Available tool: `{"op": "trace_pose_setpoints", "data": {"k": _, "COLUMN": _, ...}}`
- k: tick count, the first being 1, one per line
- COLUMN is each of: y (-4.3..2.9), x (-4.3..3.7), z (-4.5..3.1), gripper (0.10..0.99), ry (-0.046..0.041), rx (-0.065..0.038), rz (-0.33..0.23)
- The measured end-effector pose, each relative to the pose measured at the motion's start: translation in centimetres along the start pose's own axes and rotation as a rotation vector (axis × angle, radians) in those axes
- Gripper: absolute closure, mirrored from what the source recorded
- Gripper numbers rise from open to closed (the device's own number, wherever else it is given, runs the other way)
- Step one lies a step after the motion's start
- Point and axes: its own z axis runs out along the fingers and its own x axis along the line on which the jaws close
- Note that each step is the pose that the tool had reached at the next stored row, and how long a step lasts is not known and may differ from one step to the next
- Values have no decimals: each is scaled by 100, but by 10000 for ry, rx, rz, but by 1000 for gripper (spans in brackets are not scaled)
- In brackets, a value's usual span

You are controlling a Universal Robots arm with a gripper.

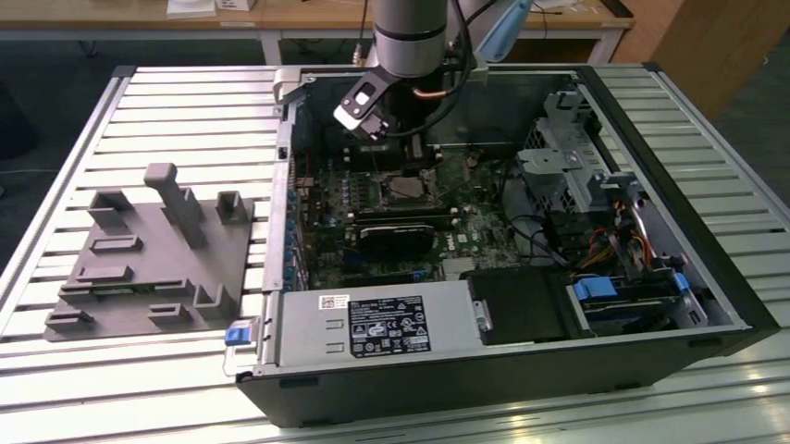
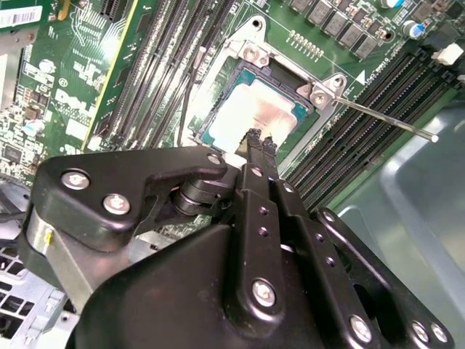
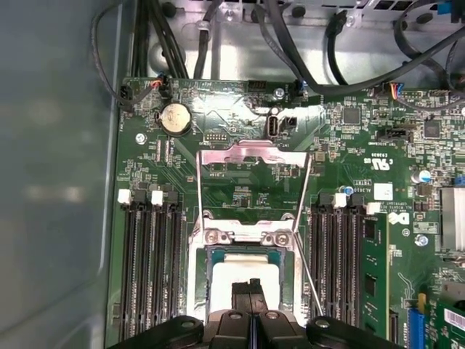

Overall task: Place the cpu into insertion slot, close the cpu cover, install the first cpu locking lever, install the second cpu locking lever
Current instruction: 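Close the cpu cover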

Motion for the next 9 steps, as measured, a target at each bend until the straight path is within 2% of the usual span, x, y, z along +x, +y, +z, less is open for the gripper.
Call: {"op": "trace_pose_setpoints", "data": {"k": 9, "y": 13, "x": -2, "z": -159, "gripper": 980, "ry": 1, "rx": -1, "rz": 0}}
